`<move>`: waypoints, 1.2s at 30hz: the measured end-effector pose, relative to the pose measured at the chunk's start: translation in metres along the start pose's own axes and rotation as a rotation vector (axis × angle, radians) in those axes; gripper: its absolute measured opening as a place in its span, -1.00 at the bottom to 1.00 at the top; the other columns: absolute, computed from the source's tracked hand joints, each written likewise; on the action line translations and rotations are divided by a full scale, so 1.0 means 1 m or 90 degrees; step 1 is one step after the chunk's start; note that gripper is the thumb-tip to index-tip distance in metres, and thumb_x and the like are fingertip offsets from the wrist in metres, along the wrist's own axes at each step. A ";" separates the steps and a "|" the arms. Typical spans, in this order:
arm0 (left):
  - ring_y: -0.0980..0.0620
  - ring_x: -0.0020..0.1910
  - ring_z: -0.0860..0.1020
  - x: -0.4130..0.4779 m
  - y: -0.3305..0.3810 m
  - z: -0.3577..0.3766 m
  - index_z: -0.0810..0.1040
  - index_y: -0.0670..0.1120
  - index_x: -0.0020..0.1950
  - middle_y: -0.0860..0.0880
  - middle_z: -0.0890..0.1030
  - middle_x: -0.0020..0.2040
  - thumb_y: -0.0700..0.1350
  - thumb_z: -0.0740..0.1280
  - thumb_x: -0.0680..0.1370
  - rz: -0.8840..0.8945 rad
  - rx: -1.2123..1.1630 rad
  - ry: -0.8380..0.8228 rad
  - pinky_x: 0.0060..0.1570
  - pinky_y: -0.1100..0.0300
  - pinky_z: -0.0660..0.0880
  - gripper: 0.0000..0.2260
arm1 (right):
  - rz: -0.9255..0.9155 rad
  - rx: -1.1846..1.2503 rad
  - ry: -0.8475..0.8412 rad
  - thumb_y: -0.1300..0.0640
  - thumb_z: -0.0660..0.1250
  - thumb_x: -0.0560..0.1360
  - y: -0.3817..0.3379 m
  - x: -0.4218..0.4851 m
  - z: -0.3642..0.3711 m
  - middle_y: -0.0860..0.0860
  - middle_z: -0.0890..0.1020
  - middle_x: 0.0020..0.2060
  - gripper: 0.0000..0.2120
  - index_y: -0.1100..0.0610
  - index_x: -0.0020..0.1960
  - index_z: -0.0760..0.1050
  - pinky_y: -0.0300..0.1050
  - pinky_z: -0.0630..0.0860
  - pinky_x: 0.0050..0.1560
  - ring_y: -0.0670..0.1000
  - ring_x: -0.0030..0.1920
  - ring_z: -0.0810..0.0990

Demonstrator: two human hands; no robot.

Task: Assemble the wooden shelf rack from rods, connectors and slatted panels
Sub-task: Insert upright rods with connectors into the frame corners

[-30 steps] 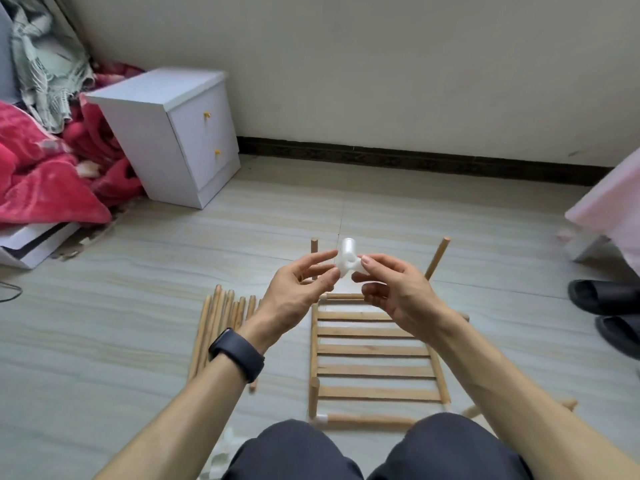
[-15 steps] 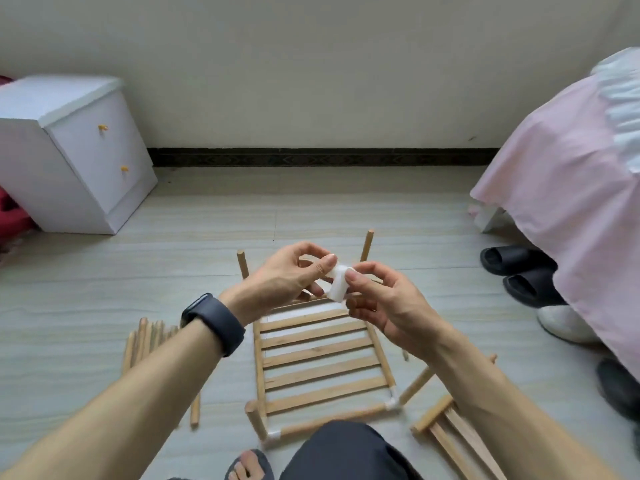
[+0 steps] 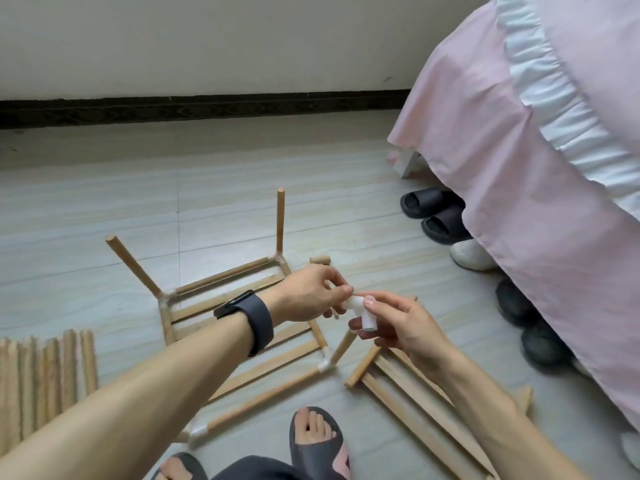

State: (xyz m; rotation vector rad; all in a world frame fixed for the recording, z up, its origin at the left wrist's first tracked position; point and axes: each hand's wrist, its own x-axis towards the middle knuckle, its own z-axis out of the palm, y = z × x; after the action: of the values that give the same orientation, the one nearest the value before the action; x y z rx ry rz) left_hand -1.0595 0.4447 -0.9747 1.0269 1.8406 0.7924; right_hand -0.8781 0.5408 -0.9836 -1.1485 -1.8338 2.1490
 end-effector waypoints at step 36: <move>0.20 -0.17 0.57 -0.011 0.004 0.016 0.58 0.21 0.32 0.12 0.63 -0.14 0.05 0.42 0.52 0.085 0.258 -0.049 -0.28 0.45 0.34 -0.64 | -0.060 -0.011 0.122 0.05 0.31 0.64 0.058 0.015 -0.007 0.08 0.74 -0.23 -0.81 0.04 0.00 0.69 -0.23 0.53 -0.27 -0.01 -0.30 0.64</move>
State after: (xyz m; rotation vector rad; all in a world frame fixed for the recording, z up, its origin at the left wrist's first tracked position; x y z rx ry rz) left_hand -1.0405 0.4382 -0.9739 1.4268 1.9243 0.4536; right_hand -0.8625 0.5388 -1.0415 -1.1999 -1.7887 1.9048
